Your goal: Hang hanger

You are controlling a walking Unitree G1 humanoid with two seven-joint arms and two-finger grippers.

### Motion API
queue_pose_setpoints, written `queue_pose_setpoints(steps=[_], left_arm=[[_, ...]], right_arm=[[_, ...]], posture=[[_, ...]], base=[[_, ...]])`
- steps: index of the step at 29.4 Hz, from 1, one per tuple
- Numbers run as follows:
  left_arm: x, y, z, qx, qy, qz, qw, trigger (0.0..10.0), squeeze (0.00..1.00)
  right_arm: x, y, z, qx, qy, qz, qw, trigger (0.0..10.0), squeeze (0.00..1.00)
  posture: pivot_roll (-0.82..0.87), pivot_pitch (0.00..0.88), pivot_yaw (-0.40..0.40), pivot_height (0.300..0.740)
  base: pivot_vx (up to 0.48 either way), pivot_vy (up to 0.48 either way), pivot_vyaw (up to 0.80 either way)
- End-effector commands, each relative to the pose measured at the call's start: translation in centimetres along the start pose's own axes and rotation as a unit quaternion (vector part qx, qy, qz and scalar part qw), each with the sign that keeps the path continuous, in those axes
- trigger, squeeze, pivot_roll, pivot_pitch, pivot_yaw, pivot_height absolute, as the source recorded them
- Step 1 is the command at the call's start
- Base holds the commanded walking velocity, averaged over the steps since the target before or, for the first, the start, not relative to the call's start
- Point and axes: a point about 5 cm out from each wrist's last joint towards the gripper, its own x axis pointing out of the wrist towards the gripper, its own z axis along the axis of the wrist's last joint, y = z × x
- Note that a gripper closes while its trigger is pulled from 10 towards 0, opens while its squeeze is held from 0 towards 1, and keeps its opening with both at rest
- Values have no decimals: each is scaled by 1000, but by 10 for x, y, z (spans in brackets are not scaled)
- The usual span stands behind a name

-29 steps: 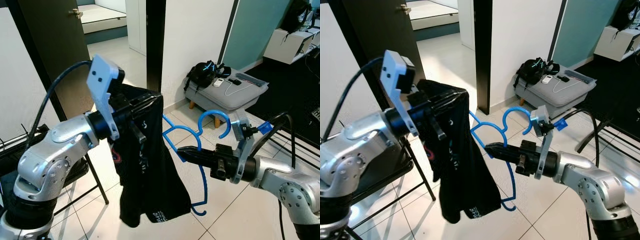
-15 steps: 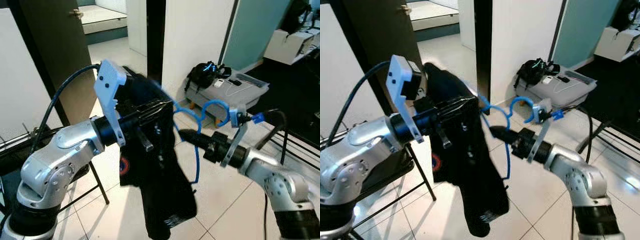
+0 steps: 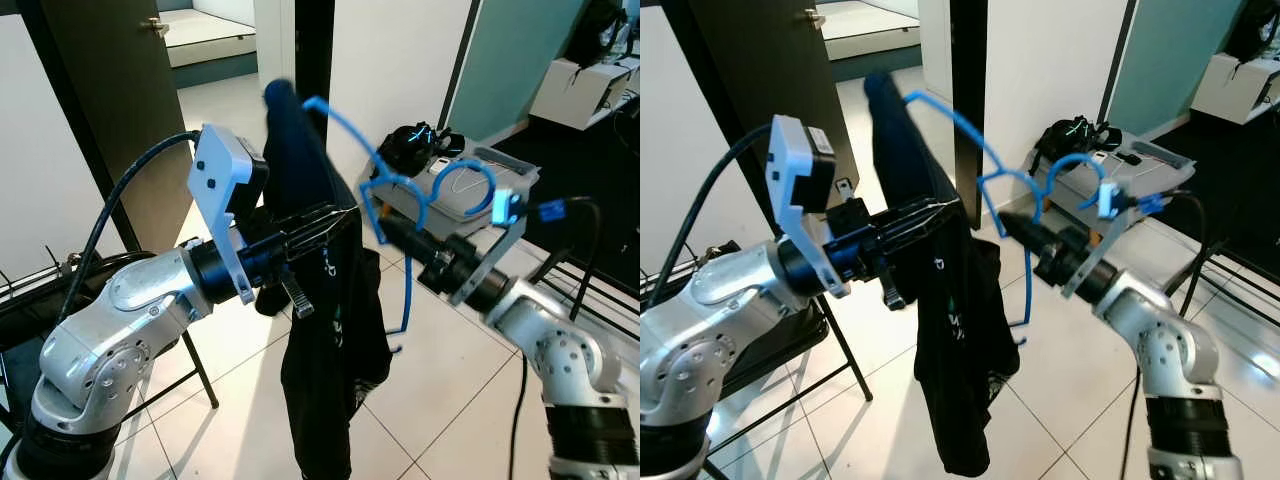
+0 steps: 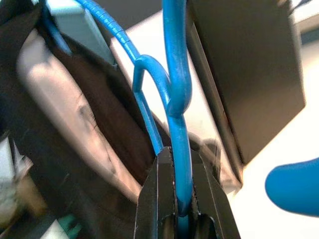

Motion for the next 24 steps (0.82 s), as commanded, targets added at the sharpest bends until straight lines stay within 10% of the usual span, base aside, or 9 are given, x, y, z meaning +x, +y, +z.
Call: queue_pose_setpoints(steps=[1,24], left_arm=[[4,-7,-7,-10,21,-44,999,0,0],[-38,27,-4,68,132,-40,988,0,0]], right_arm=[[0,20,-16,-39,105,66,992,10000,0],[-89,20,-9,-63,325,111,937,10000,0]], posture=[[16,33,-21,740],[10,27,-22,740]], base=[[0,0,0],[0,0,0]])
